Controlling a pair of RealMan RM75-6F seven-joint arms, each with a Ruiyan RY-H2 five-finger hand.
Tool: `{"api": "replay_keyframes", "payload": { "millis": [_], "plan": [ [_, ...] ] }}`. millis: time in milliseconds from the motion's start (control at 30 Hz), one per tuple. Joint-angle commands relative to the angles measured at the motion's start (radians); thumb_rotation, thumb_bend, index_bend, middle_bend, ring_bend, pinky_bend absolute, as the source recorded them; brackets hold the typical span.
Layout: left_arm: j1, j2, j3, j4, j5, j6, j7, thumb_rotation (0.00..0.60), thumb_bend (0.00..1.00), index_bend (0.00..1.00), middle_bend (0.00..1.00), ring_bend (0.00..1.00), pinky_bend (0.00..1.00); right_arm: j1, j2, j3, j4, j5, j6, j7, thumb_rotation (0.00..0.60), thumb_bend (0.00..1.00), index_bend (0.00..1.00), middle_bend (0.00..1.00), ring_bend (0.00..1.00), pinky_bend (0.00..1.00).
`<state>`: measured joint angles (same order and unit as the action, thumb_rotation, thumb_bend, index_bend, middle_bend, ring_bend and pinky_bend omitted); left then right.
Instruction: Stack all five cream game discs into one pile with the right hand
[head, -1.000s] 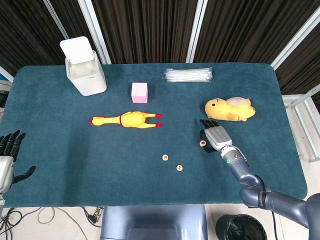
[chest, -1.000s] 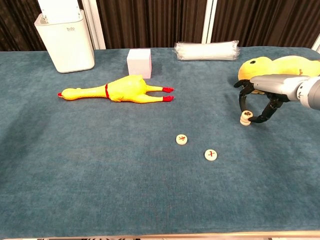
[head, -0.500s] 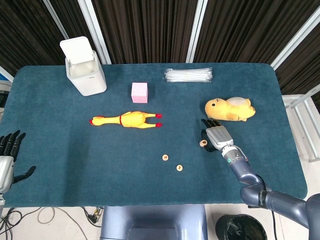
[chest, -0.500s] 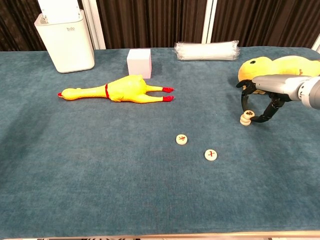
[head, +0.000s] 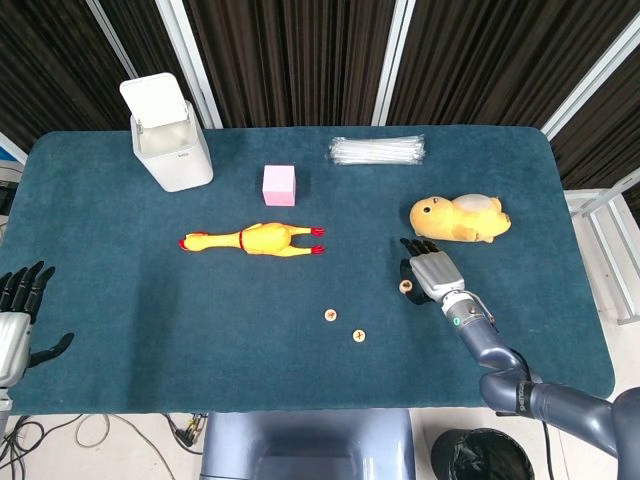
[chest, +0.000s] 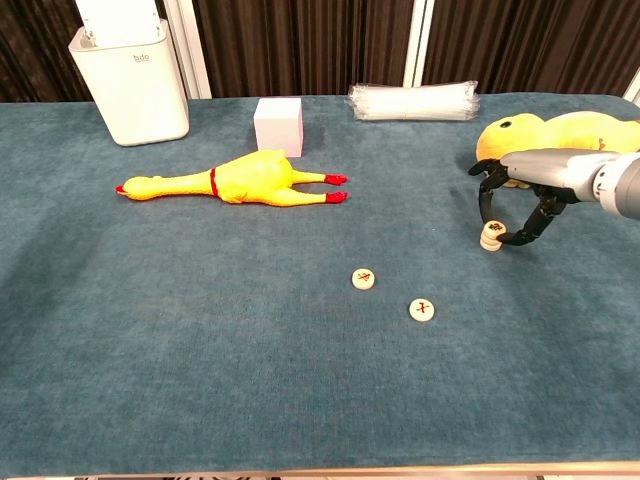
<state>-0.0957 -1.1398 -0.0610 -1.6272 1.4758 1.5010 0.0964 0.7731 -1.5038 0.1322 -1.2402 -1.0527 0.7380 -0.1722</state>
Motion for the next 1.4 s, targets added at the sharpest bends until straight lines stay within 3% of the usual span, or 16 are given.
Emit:
{"api": "replay_keyframes", "payload": {
  "millis": [33,1400],
  "plan": [
    [0.0,0.0,0.0,0.0,0.0,0.0,0.0,0.6,0.17,0.04,0.0,0.0,0.06,0.001,-0.002,0.0,0.002,0.003,-0.002,-0.004,0.6,0.41,0.49,0.0,0.0,0.09],
    [-0.001,0.002,-0.002,0.0,-0.005,-0.003,-0.003,0.6,0.17,0.04,0.0,0.0,0.06,0.001,0.015,0.003,-0.026,0.02,-0.011,-0.03,0.6,0.41,0.46,0.0,0.0,0.09]
  ]
}}
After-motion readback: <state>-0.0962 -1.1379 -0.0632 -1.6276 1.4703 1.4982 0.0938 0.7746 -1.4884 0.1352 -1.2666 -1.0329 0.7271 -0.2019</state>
